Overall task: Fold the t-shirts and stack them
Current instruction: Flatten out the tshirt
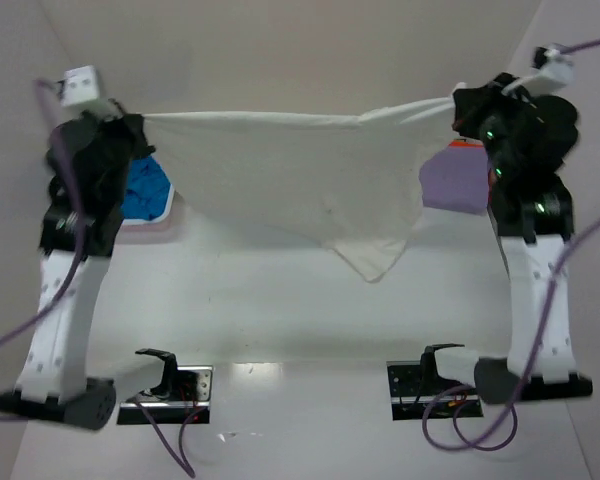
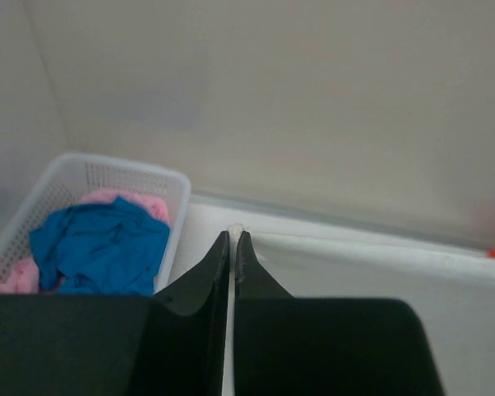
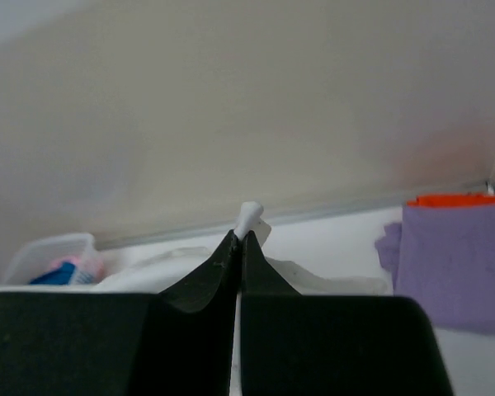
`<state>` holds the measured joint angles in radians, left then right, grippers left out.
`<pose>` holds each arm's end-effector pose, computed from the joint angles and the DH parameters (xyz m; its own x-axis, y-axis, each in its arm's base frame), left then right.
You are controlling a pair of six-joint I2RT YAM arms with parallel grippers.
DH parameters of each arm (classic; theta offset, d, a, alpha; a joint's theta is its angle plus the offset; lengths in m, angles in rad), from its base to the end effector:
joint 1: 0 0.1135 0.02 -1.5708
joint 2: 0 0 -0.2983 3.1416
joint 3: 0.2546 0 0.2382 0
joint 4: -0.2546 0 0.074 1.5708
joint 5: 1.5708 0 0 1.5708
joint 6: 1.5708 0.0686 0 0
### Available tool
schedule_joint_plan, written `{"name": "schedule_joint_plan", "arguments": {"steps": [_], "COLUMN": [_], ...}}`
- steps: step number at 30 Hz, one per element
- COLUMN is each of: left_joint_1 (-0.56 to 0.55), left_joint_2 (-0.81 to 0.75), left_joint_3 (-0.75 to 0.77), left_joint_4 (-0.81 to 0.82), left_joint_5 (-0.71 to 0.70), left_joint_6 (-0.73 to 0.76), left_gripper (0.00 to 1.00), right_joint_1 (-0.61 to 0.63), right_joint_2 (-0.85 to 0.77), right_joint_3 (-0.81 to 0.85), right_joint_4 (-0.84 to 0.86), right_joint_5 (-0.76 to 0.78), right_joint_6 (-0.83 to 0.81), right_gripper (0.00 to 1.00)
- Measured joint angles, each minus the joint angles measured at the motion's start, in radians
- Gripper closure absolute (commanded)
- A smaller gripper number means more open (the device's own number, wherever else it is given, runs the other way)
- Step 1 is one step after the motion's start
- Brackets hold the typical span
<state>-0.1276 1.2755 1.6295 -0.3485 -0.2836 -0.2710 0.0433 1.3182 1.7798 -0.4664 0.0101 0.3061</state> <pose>0.2687 -0.0151 0.5358 0.0468 -0.2651 -0.9631 -0.1482 0.9516 -0.2692 0.2675 0.0109 0.5580 -0.0146 0.3010 -0.9535 -0.0302 0.9531 0.3013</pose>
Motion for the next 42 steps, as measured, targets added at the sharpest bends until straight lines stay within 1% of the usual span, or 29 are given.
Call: {"name": "schedule_joint_plan", "arguments": {"steps": [3,6,9,11,13,16,19,23,32,38,42], "left_joint_1": [0.000,0.000,0.000,0.000,-0.002,-0.022,-0.031,-0.033,-0.038,-0.039,-0.039], "left_joint_2": [-0.278,-0.532,-0.715,-0.768,-0.788,-0.789,-0.773,-0.761,-0.691,-0.612,-0.571], "left_joint_3": [-0.040,-0.061,-0.052,-0.045,-0.041,-0.060,-0.103,-0.156,-0.348,-0.498,-0.561], "left_joint_4": [-0.017,-0.026,-0.047,-0.074,-0.090,-0.125,-0.177,-0.177,-0.089,-0.032,-0.003], "left_joint_5": [0.006,0.005,0.001,0.000,-0.001,-0.011,-0.023,-0.045,-0.076,-0.083,-0.093], "left_joint_6": [-0.013,-0.032,-0.055,-0.067,-0.074,-0.076,-0.075,-0.072,-0.072,-0.072,-0.072], "left_gripper": [1.00,1.00,1.00,1.00,1.00,1.00,1.00,1.00,1.00,1.00,1.00], "right_joint_1": [0.000,0.000,0.000,0.000,0.000,0.000,0.000,0.000,0.000,0.000,0.000], "right_joint_2": [-0.207,-0.394,-0.521,-0.565,-0.590,-0.595,-0.581,-0.556,-0.483,-0.453,-0.425], "right_joint_3": [0.007,0.050,0.115,0.168,0.200,0.201,0.175,0.107,-0.169,-0.393,-0.504], "right_joint_4": [-0.012,-0.043,-0.070,-0.081,-0.091,-0.126,-0.180,-0.201,-0.161,-0.092,-0.044], "right_joint_5": [-0.023,-0.048,-0.073,-0.088,-0.103,-0.111,-0.112,-0.098,-0.058,-0.029,-0.019], "right_joint_6": [0.011,0.019,0.029,0.036,0.040,0.045,0.046,0.044,0.035,0.029,0.022], "right_gripper": [1.00,1.00,1.00,1.00,1.00,1.00,1.00,1.00,1.00,1.00,1.00]}}
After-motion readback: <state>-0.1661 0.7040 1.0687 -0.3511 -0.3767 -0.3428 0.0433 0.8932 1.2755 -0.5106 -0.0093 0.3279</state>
